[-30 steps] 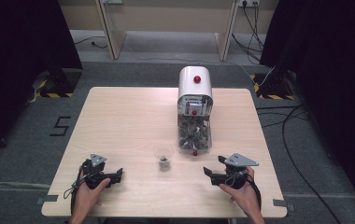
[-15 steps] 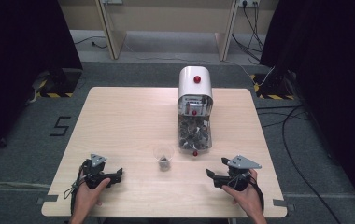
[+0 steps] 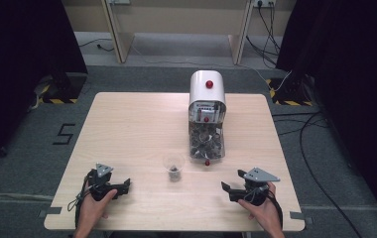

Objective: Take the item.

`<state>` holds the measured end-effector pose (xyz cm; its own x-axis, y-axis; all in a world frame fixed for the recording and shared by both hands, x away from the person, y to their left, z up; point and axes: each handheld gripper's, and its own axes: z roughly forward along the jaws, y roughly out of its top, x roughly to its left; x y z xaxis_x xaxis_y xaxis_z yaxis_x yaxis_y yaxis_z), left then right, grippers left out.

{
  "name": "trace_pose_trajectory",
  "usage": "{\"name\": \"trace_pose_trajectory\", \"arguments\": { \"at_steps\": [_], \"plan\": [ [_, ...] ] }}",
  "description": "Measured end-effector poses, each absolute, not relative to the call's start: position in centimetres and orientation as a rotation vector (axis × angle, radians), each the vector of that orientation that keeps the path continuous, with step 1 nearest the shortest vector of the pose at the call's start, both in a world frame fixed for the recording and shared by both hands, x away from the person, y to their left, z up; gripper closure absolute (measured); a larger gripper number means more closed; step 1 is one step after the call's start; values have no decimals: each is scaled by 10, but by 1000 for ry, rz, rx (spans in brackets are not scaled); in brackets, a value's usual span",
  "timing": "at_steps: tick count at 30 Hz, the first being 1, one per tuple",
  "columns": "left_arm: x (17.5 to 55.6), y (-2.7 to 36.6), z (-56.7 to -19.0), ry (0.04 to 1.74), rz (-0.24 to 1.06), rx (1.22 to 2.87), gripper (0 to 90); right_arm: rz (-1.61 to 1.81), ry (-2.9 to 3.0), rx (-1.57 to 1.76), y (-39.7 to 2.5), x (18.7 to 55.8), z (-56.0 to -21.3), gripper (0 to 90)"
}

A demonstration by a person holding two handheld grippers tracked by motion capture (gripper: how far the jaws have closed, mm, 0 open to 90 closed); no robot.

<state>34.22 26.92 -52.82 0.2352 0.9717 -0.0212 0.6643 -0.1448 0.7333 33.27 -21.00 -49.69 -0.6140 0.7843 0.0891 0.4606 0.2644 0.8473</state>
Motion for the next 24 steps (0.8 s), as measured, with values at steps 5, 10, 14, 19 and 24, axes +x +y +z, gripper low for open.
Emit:
{"name": "trace_pose_trajectory", "arguments": {
  "at_steps": [5,10,14,19,24],
  "plan": [
    [342,269,-528,1497,630,1888,0,1281,2203,1144,-212,330,-499,186],
    [342,269,-528,1498,630,1886,0,1268,2204,1152,-214,329,-501,160],
    [342,269,-528,1498,630,1886,0,1263,2196,1170,-217,327,-502,160],
    [342,269,-528,1498,630,1886,0,1258,2195,1180,-219,324,-504,160],
    [342,269,-528,1498,630,1886,0,1256,2193,1186,-222,322,-505,160]
  ]
}}
